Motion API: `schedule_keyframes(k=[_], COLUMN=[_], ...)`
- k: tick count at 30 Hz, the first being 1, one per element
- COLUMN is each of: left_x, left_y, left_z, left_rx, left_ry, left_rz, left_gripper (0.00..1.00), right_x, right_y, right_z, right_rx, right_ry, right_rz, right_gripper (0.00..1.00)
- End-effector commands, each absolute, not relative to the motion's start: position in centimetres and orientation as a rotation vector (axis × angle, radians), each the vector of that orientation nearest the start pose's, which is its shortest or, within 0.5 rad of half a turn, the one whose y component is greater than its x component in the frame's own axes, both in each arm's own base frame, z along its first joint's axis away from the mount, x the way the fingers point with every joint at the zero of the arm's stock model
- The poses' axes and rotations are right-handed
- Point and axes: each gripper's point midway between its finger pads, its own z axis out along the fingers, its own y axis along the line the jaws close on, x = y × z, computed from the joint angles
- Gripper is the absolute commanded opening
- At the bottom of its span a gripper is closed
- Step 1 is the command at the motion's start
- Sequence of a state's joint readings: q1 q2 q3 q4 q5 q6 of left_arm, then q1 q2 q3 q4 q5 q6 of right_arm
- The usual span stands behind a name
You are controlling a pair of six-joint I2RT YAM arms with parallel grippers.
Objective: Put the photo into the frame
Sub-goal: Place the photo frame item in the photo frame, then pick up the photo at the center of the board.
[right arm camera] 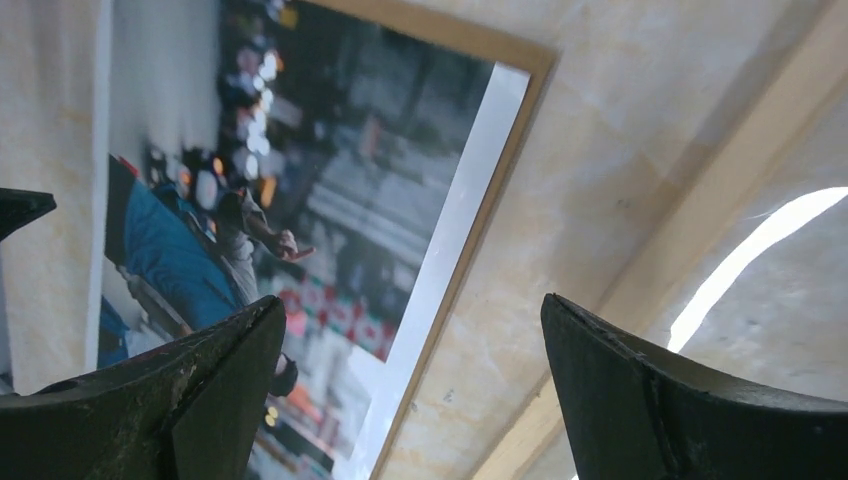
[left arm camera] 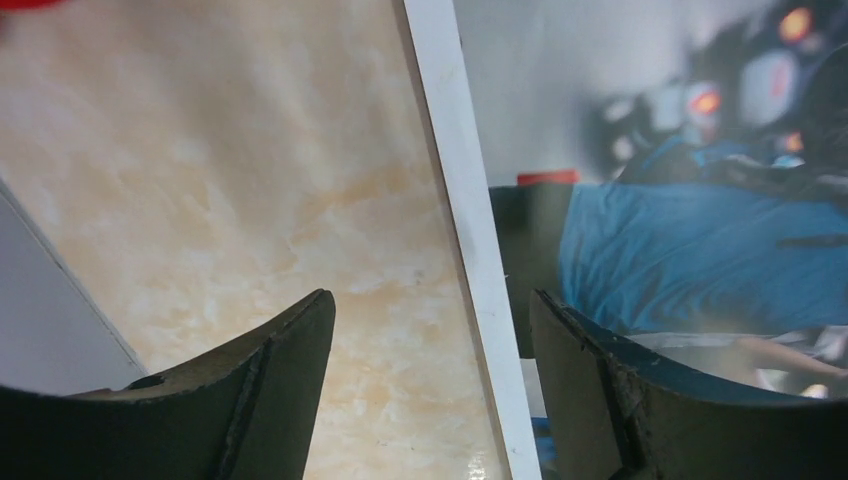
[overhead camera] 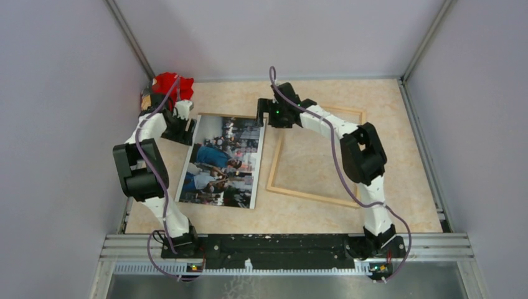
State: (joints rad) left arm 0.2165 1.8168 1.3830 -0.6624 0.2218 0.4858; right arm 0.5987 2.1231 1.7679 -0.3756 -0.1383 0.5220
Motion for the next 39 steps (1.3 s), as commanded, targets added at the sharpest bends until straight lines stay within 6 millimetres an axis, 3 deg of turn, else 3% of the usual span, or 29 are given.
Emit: schedule_keyframes(k=[1,10,15,29,39], left_x=[41.1,40.4,39.7,38.6,38.2], left_y=[8.7,7.9,7.4,6.3,6.1], left_z=[8.2,5.4,3.7,1.6,1.1], left_rx=[0.458,0.444,0.441,0.449,0.451], left_ry=[2.535,2.564,2.598,2.638,2.648], left_rz=[0.116,0.052,0.018,-0.027,-0.037], left_gripper=[0.77,0.73,0.72,0.64,0.62], right_x=[43.4,42.6,42.3,40.7,39.9], right_y=[38.8,39.2,39.0,42.4,44.2], right_z=[11.0,6.4,4.9,4.4,6.3], right_rx=[-0.169,-0.149,-0.142,-0.272,-0.355], right_ry=[2.423,2.501,2.523,2.488,2.419], right_rz=[0.709,0.601,0.535,0.404,0.334], right_gripper=[0.98,0.87,0.83,0.79,0.79])
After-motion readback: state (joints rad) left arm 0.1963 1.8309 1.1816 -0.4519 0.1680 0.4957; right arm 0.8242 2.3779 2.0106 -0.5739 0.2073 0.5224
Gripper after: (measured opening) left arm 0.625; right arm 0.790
